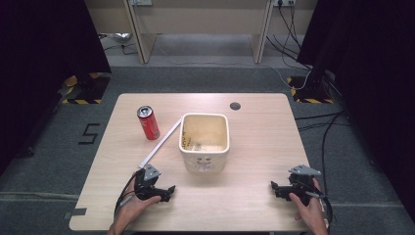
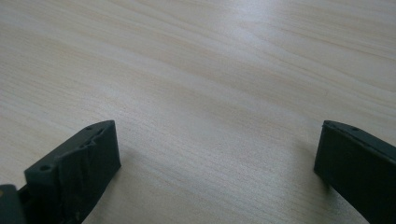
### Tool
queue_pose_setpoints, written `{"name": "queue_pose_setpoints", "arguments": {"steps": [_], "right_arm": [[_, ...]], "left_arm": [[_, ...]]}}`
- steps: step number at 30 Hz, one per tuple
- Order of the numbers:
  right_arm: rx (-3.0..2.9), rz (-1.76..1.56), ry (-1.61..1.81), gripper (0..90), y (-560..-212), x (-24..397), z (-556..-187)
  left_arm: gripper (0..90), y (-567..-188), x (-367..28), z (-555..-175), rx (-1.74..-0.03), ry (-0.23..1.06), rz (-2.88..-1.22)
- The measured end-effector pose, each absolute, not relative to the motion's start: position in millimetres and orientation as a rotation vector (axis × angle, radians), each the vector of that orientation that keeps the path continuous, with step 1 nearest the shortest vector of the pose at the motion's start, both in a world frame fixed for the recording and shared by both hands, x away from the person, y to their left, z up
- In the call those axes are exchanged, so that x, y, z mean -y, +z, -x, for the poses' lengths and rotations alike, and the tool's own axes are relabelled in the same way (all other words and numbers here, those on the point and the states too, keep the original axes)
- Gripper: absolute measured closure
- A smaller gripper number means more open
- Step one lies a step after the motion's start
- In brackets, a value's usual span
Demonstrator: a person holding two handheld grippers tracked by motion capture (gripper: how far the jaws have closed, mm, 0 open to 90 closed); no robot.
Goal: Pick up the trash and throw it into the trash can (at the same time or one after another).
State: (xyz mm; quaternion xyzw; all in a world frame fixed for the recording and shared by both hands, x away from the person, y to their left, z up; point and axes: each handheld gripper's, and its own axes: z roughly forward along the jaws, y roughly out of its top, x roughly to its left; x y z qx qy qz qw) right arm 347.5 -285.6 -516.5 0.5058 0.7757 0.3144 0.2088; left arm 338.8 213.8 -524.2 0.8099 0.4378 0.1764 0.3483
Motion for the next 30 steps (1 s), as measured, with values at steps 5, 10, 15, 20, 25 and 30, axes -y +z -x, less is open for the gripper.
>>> {"name": "queue_pose_setpoints", "arguments": {"steps": [5,10,15,20,25,30], "right_arm": [[-2.158,-1.407,0.875,0.2,-516.5,285.5,-347.5],[-2.160,-1.408,0.874,0.2,-516.4,285.6,-347.5],[-2.160,-1.407,0.874,0.2,-516.4,285.6,-347.5],[-2.160,-1.408,0.874,0.2,-516.4,285.6,-347.5],[-2.160,-1.407,0.874,0.2,-516.4,285.6,-347.5],[-2.161,-1.406,0.874,0.2,-516.4,285.7,-347.6]], "left_arm": [[0.0,-524.2,-213.7,-338.8,-1.135,0.457,-2.100],[0.6,-523.6,-214.4,-338.9,-1.130,0.456,-2.096],[17.6,-514.9,-218.5,-337.7,-1.097,0.459,-2.085],[15.8,-493.6,-226.9,-338.7,-1.098,0.474,-2.038],[16.0,-485.1,-237.4,-349.2,-1.143,0.491,-2.019],[19.0,-480.8,-244.1,-364.3,-1.176,0.502,-2.006]]}}
